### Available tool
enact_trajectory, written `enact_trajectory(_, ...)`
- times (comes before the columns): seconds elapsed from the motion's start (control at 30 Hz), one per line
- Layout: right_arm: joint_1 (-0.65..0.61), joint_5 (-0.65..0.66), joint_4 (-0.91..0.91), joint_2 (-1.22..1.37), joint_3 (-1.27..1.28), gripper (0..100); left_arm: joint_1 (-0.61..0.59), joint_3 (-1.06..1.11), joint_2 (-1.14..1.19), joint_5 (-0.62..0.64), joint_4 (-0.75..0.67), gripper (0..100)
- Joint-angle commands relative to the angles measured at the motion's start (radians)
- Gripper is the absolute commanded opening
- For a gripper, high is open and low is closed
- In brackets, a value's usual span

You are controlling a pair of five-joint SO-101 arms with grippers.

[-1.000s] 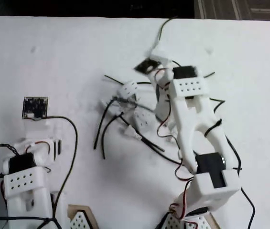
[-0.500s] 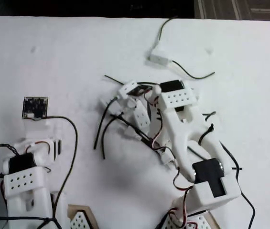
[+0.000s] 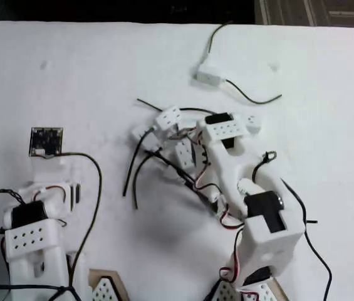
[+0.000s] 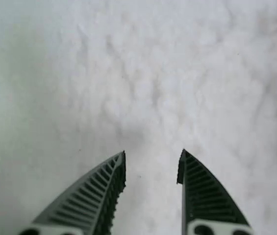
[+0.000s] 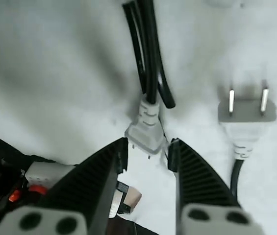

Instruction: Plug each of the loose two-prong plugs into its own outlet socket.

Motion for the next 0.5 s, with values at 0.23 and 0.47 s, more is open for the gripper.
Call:
enact_trajectory(0.23, -0.016, -0.012, -0.068, 0.073, -0.003, 11.0, -0.007, -0.006, -0.021, -0.009, -0.012, 18)
enact_trajectory(0.47, -0.105, -0.078, -0.074, 0.068, -0.005, 1.7, -0.007, -0.006, -0.021, -0.009, -0.012, 18)
